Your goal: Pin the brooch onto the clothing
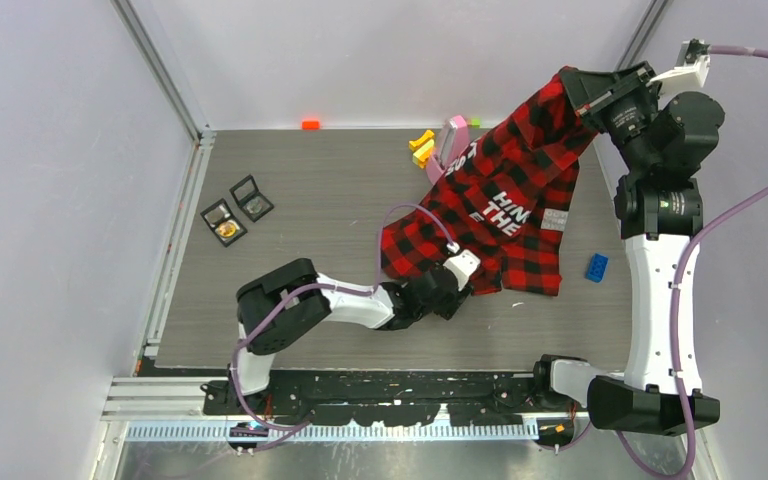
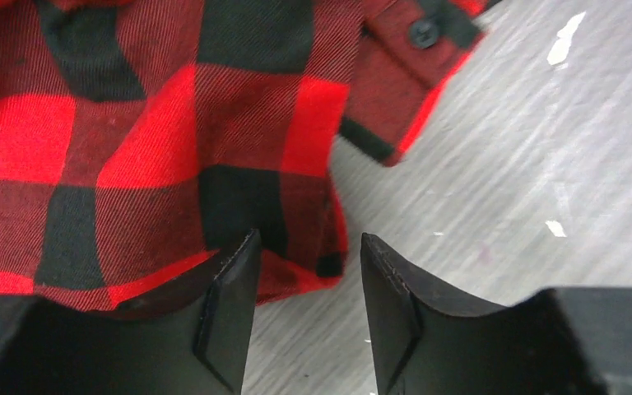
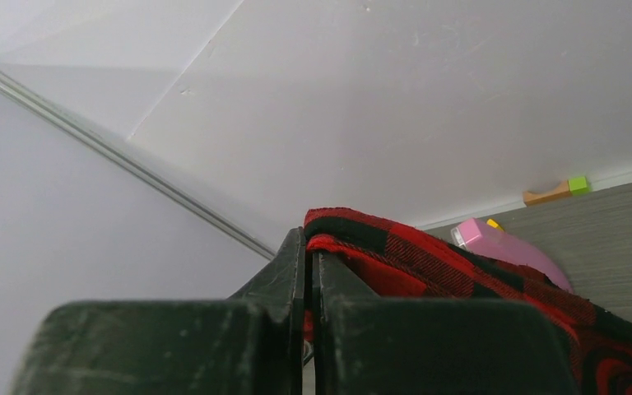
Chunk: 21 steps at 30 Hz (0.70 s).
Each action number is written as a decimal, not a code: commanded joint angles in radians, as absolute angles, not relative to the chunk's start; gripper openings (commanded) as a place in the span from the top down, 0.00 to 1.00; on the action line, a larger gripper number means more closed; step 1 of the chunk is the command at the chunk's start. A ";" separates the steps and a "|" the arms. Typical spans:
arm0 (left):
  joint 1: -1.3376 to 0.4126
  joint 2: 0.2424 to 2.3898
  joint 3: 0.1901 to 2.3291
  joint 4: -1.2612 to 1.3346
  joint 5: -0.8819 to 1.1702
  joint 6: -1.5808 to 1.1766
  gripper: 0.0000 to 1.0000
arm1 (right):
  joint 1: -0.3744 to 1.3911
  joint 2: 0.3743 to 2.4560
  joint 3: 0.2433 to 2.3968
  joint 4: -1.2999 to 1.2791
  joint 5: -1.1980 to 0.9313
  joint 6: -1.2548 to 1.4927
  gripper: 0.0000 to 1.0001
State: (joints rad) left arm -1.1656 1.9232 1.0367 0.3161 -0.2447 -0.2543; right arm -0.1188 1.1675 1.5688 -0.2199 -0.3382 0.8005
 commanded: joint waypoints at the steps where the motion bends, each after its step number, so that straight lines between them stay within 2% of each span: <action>1: -1.175 1.971 1.074 0.256 -0.400 -0.245 0.50 | -0.116 1.146 1.556 -0.179 -0.306 0.781 0.99; 2: -1.176 1.982 1.077 0.252 -0.399 -0.247 0.53 | -0.116 1.146 1.549 -0.177 -0.304 0.782 0.99; 3: -1.180 1.990 1.086 0.242 -0.399 -0.247 0.65 | -0.117 1.146 1.546 -0.177 -0.302 0.782 0.99; 4: -1.183 1.994 1.092 0.229 -0.407 -0.248 0.85 | -0.117 1.146 1.541 -0.177 -0.299 0.782 0.99; 5: -1.184 1.992 1.094 0.214 -0.427 -0.253 0.97 | -0.116 1.146 1.539 -0.176 -0.298 0.780 0.99; 6: -1.185 1.981 1.089 0.202 -0.458 -0.259 1.00 | -0.116 1.146 1.540 -0.182 -0.291 0.771 0.99; 10: -1.172 1.818 1.037 0.151 -0.621 -0.227 1.00 | -0.117 1.162 1.570 -0.237 -0.226 0.706 0.99; 13: -1.111 1.645 1.037 0.015 -0.676 -0.197 1.00 | -0.116 1.209 1.628 -0.290 -0.151 0.646 0.99; 21: -0.781 1.135 1.132 -0.386 -0.482 -0.167 1.00 | -0.124 1.359 1.791 -0.416 -0.010 0.578 0.99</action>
State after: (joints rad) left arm -0.9287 1.3457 1.0523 -0.1570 -0.5453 -0.1982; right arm -0.1192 1.3216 1.7100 -0.3962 -0.1200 0.6361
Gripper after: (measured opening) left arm 0.017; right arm 0.044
